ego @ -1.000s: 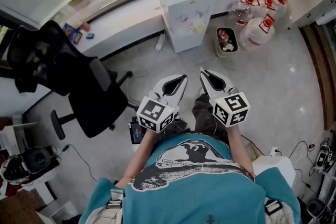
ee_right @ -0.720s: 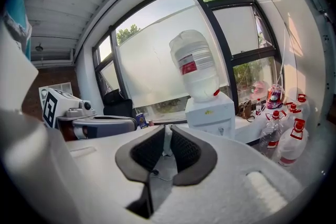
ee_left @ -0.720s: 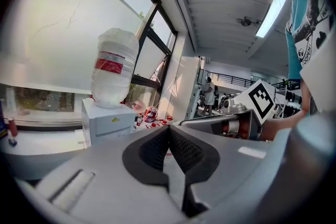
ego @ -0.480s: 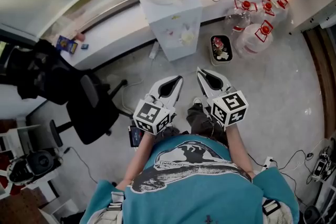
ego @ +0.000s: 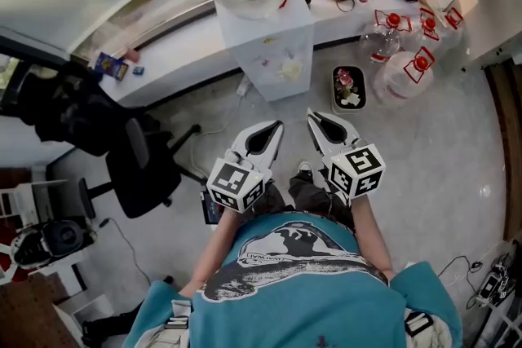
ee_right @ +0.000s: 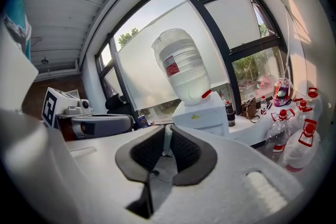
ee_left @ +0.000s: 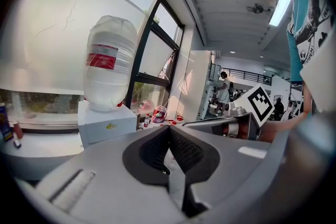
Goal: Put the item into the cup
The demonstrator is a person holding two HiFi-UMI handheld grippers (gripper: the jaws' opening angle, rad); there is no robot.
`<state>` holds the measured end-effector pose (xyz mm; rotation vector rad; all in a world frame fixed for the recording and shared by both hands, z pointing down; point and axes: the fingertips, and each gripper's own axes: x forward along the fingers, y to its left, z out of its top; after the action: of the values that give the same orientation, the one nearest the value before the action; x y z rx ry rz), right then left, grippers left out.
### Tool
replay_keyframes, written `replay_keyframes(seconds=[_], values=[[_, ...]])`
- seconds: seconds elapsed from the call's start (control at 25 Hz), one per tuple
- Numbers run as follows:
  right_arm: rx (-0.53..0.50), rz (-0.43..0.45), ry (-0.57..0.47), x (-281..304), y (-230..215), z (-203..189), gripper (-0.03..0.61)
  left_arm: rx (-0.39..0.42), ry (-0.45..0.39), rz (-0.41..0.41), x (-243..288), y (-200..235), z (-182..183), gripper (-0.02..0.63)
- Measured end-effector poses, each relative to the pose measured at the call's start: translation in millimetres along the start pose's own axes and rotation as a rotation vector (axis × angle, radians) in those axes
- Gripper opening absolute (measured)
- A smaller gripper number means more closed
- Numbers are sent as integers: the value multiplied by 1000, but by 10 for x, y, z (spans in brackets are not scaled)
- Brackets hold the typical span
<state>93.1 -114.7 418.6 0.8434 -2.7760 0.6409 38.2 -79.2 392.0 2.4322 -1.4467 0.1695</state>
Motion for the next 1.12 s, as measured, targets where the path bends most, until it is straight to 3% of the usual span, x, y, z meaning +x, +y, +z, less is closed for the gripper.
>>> replay_keyframes(seconds=[0.6,1.12], values=[[67,22,81,287,-334,-173,34,-29,65,57,181,234,-26,2],[-8,-16,158,1045,-647,-269,34,-27,88,-5,559,759,-160,0]])
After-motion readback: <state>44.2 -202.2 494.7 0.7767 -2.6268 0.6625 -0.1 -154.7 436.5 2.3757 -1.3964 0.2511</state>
